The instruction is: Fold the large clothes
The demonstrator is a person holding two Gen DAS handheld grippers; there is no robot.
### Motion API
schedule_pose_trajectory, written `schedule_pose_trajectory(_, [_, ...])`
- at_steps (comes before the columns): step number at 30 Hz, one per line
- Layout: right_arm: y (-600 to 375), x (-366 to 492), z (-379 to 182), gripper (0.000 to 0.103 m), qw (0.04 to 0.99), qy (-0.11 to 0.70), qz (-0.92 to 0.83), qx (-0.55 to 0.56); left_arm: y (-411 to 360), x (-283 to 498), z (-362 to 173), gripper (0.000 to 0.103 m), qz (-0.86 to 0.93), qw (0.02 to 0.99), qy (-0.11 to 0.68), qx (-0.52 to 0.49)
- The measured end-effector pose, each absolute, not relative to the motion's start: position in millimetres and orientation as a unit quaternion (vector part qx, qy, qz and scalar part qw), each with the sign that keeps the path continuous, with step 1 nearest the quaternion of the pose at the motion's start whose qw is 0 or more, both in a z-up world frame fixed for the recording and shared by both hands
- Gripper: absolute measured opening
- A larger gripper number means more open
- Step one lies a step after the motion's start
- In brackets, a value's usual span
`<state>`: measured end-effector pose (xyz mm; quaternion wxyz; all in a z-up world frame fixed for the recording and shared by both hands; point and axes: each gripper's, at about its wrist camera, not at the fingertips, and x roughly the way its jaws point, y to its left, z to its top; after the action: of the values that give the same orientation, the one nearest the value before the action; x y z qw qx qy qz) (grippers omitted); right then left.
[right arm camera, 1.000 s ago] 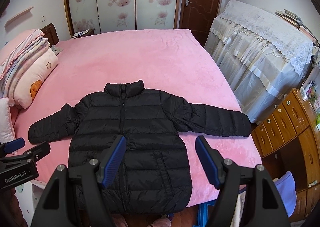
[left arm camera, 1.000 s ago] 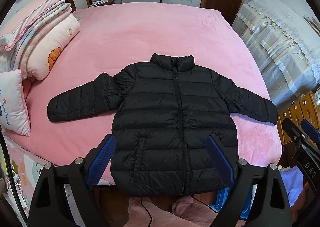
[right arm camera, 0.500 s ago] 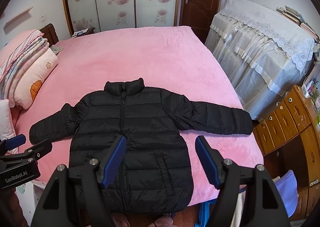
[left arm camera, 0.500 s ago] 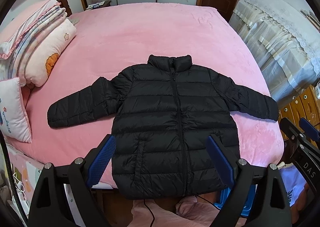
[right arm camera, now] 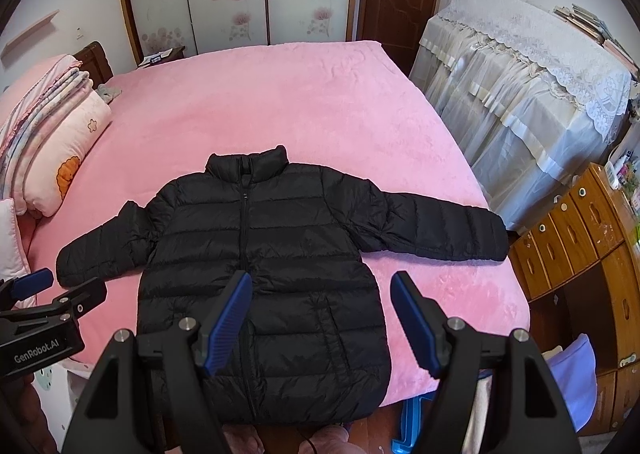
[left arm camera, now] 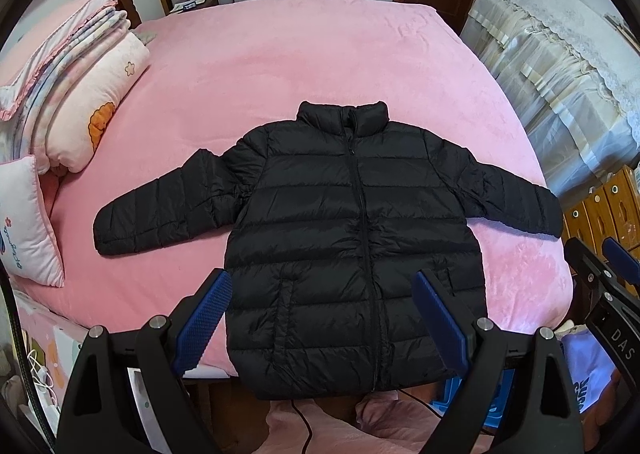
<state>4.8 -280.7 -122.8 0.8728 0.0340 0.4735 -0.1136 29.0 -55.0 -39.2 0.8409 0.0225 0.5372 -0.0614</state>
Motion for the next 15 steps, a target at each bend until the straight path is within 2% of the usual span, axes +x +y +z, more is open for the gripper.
schedule_pose_trajectory(15, [-275,16,-142,0.072,0.858,0.493,-0.136,0.04,-43,49,-54,0.091,-0.057,0.845,0.531,0.031])
